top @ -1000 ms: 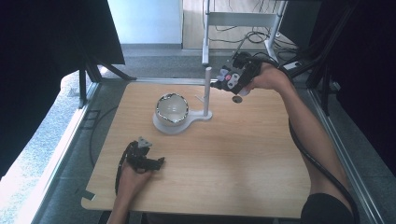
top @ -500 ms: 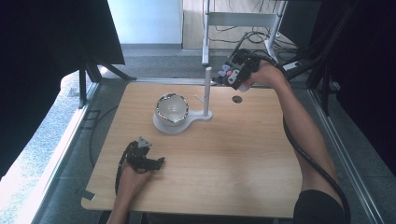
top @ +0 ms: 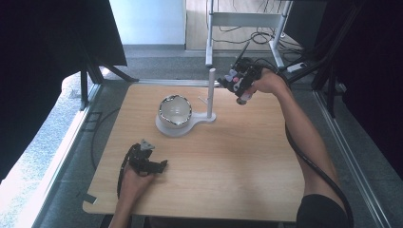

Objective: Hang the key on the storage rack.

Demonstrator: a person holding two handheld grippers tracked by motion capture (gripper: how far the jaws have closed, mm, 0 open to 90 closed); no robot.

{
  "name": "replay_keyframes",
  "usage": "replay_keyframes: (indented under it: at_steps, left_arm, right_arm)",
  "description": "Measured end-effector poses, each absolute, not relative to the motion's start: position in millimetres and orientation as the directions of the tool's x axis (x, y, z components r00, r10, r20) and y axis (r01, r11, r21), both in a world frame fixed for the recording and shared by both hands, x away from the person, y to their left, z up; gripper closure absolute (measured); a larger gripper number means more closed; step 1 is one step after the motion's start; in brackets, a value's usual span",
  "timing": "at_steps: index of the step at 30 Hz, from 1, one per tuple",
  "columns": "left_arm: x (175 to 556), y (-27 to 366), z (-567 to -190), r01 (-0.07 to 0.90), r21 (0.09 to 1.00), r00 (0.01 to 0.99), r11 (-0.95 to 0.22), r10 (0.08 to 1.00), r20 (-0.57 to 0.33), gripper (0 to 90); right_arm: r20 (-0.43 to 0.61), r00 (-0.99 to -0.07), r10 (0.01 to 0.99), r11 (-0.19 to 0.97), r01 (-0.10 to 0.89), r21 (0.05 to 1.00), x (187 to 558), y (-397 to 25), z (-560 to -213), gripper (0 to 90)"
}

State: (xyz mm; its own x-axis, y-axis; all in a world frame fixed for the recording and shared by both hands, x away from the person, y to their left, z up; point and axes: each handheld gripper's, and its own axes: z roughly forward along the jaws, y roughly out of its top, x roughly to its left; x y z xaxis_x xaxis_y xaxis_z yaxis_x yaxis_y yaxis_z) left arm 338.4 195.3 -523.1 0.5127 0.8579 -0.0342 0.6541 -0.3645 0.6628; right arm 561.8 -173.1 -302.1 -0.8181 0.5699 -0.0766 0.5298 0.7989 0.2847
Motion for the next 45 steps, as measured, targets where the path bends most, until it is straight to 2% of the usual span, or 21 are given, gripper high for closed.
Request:
replay_keyframes:
  at_steps: [12,31,38,45]
  left_arm:
    - [338,195,-523,0.655,0.661,0.515,-0.366,0.856,-0.037,0.7]
    - [338,195,-523,0.653,0.665,0.512,-0.362,0.859,-0.034,0.7]
    - [338,195,-523,0.653,0.665,0.512,-0.363,0.858,-0.034,0.7]
    - [338,195,-523,0.654,0.664,0.513,-0.364,0.858,-0.035,0.7]
  right_arm:
    - [-0.054,-0.819,0.571,0.803,0.544,0.245,563,-174,-329,43.3]
    - [-0.018,-0.875,0.484,0.853,0.467,0.233,556,-158,-360,41.0]
    - [-0.029,-0.893,0.449,0.873,0.431,0.23,554,-153,-361,29.6]
    - [-0.059,-0.894,0.444,0.875,0.418,0.245,548,-153,-349,24.1]
